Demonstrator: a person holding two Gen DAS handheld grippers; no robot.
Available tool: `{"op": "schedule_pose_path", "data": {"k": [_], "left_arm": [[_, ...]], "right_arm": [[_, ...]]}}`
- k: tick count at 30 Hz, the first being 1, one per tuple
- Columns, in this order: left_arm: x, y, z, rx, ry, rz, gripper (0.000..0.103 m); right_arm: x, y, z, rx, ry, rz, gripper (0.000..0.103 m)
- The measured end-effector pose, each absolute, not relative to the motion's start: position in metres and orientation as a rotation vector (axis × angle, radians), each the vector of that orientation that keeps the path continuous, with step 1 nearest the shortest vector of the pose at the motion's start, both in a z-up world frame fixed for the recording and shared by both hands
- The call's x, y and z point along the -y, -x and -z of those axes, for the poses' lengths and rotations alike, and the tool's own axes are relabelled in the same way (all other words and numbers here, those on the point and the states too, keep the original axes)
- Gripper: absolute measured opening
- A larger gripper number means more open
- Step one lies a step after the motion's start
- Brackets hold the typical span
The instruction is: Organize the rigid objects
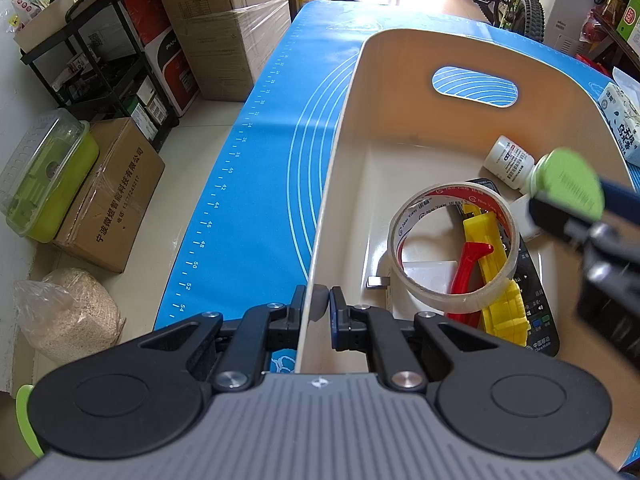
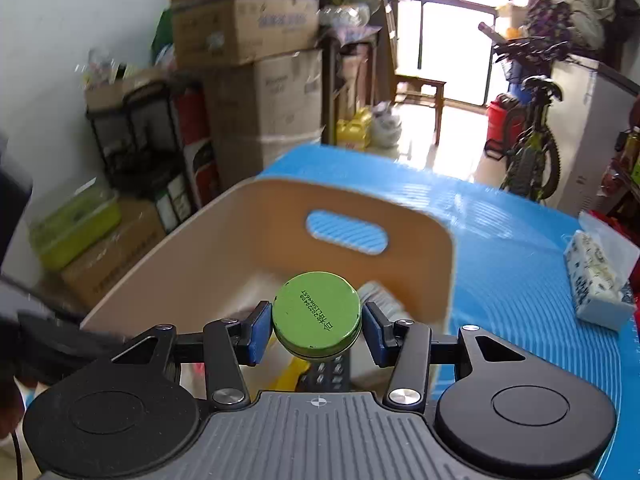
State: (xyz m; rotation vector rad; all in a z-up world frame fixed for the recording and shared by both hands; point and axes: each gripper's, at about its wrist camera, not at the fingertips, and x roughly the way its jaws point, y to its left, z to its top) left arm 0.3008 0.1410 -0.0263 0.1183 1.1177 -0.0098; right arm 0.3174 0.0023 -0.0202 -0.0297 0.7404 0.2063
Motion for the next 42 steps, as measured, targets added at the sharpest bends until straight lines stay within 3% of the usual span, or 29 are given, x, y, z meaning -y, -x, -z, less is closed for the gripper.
{"op": "schedule_pose_path", "data": {"k": [5, 13, 15, 16, 17, 20, 22, 28, 42], "left_arm": [[-0.141, -0.301, 0.026, -1.116, -0.119, 0.005, 0.013], [-0.136, -0.3, 0.023, -1.099, -0.127, -0.01, 0.014], [-0.134, -0.299, 0.02, -1.083, -0.147, -0.023, 0.019], [-0.134, -0.298, 0.017, -1.067, -0.148, -0.029, 0.025], [-0.134, -0.296, 0.012, -1.046, -0.145, -0.042, 0.04], [-0.135, -0.291, -0.005, -0.975, -0.132, -0.08, 0.066], [-0.132, -0.285, -0.019, -0.936, -0.137, -0.092, 0.071], [-0.112, -0.256, -0.05, -0.854, -0.175, -0.059, 0.077], [-0.066, -0.16, -0.091, -0.735, -0.178, -0.029, 0.078]], "right_arm": [[-0.005, -0.321, 0.029, -0.806, 0.016, -0.207, 0.054], [0.015, -0.311, 0.014, -0.794, -0.049, -0.191, 0.07], [0.022, -0.307, 0.008, -0.789, -0.067, -0.183, 0.073], [0.025, -0.304, 0.005, -0.784, -0.075, -0.177, 0.076], [0.029, -0.301, 0.002, -0.779, -0.082, -0.172, 0.077], [0.041, -0.29, -0.009, -0.755, -0.096, -0.153, 0.083], [0.049, -0.28, -0.016, -0.736, -0.103, -0.135, 0.09], [0.073, -0.253, -0.036, -0.711, -0.135, -0.102, 0.094], [0.115, -0.156, -0.074, -0.638, -0.147, -0.061, 0.095]]}}
